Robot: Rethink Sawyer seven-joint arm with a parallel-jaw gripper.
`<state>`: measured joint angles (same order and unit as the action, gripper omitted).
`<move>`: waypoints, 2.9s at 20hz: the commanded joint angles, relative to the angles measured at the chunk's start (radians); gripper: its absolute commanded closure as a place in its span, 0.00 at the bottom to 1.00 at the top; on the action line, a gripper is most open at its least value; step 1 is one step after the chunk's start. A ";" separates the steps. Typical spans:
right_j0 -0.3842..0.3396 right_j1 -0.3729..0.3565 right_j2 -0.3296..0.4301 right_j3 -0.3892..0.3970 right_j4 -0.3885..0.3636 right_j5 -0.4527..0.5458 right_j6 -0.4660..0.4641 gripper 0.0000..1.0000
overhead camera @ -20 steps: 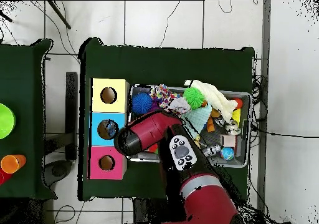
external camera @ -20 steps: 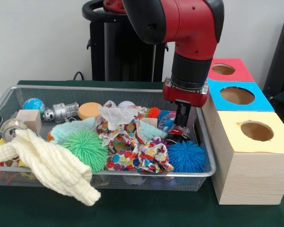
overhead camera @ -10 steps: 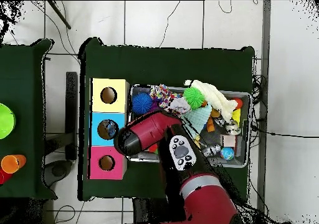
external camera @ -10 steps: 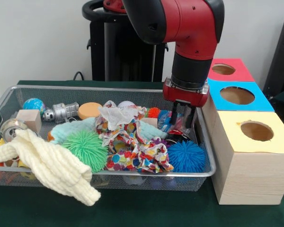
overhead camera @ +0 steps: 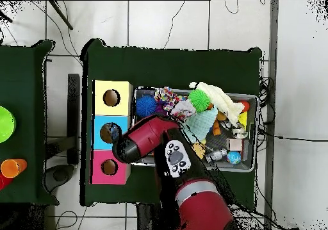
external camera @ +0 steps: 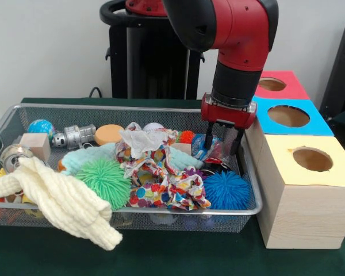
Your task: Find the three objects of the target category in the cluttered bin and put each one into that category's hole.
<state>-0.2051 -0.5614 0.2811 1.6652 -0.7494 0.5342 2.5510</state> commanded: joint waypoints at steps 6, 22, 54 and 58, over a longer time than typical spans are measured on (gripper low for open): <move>0.046 -0.011 -0.023 0.003 -0.090 -0.031 -0.066 0.00; 0.087 -0.012 -0.077 0.012 -0.092 -0.056 -0.028 0.00; 0.050 0.033 -0.097 -0.003 -0.157 -0.178 -0.075 0.00; 0.020 0.021 -0.079 0.017 -0.160 -0.170 -0.115 0.00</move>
<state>-0.1382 -0.5704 0.1824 1.6731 -0.8474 0.4053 2.5510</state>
